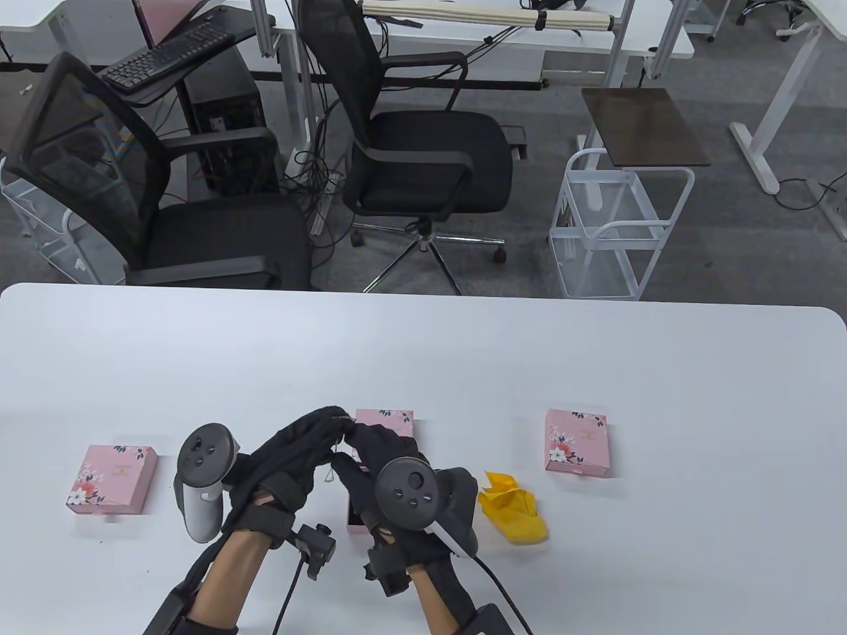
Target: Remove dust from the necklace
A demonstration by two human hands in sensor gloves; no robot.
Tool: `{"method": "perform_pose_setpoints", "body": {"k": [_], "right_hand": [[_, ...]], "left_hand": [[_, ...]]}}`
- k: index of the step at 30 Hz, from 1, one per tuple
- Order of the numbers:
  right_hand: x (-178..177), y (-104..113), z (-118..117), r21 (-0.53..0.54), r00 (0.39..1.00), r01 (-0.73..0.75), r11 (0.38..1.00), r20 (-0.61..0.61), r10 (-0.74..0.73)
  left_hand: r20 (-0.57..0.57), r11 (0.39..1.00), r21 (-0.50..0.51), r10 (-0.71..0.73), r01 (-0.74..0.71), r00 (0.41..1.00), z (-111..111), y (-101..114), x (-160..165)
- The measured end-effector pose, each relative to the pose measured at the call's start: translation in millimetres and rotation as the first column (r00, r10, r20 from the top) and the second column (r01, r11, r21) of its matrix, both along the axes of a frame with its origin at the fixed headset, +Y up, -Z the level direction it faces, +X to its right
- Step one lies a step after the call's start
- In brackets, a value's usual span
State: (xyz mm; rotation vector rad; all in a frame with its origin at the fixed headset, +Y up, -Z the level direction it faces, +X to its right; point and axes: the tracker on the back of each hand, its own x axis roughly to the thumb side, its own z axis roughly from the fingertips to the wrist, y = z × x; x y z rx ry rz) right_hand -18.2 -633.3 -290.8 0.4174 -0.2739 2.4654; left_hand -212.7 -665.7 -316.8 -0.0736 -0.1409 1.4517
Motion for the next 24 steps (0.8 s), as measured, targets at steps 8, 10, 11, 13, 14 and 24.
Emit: {"method": "perform_pose_setpoints", "body": {"k": [8, 10, 11, 13, 14, 24], "right_hand": [[-7, -5, 4, 0.103, 0.997, -0.012, 0.995, 0.08, 0.004], [-6, -3, 4, 0.101, 0.997, 0.01, 0.995, 0.074, -0.018], [-6, -2, 4, 0.099, 0.998, 0.015, 0.995, 0.067, -0.022], [-7, 0, 5, 0.076, 0.999, 0.0, 0.997, 0.043, -0.003], [-7, 0, 5, 0.077, 0.999, -0.001, 0.997, 0.04, -0.002], [-13, 0, 5, 0.03, 0.999, -0.033, 0.999, -0.022, 0.033]], "left_hand": [[0.004, 0.998, -0.029, 0.055, -0.055, 0.998, 0, -5, 1], [0.004, 0.996, -0.048, 0.077, -0.077, 0.997, -2, -7, -4], [0.004, 0.995, -0.055, 0.087, -0.087, 0.996, -3, -8, -5], [0.006, 0.99, -0.075, 0.122, -0.122, 0.992, -4, -9, -8], [0.007, 0.988, -0.079, 0.132, -0.131, 0.991, -4, -10, -9], [-0.086, 0.98, -0.065, 0.185, -0.19, 0.979, -6, -10, -24]]}}
